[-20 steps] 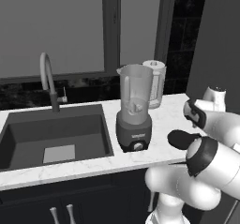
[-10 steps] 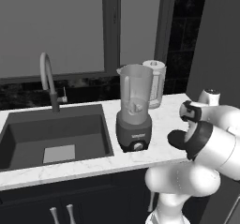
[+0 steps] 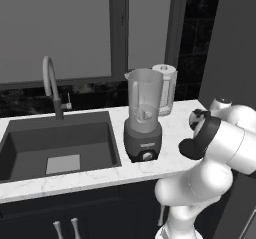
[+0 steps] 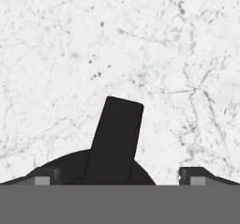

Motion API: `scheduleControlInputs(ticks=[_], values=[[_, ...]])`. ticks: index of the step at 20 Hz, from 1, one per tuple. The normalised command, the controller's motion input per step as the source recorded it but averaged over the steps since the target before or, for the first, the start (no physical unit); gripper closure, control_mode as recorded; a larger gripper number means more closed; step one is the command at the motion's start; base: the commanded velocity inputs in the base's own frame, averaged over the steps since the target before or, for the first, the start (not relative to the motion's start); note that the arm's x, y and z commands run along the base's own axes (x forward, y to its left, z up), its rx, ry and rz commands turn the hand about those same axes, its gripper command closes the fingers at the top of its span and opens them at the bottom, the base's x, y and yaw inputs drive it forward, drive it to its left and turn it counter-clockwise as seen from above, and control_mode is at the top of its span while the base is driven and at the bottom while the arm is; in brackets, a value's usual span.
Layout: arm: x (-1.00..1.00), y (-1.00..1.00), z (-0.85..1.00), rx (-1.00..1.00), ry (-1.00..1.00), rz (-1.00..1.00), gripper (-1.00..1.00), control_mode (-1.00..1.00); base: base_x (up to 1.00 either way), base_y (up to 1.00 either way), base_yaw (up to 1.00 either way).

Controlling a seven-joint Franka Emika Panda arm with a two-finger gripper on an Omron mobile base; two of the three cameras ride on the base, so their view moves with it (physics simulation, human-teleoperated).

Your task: Close the lid blender by securely placing the lid on top.

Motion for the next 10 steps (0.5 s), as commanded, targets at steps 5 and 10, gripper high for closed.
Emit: scheduleControlInputs(ticks=[5, 10], values=[[0.15, -0.07, -0.19, 0.01, 0.00, 0.00, -1.00, -1.00, 0.00, 0.00, 0.00], [0.14, -0.11, -0.19, 0.02, 0.00, 0.00, -1.00, -1.00, 0.00, 0.00, 0.00]])
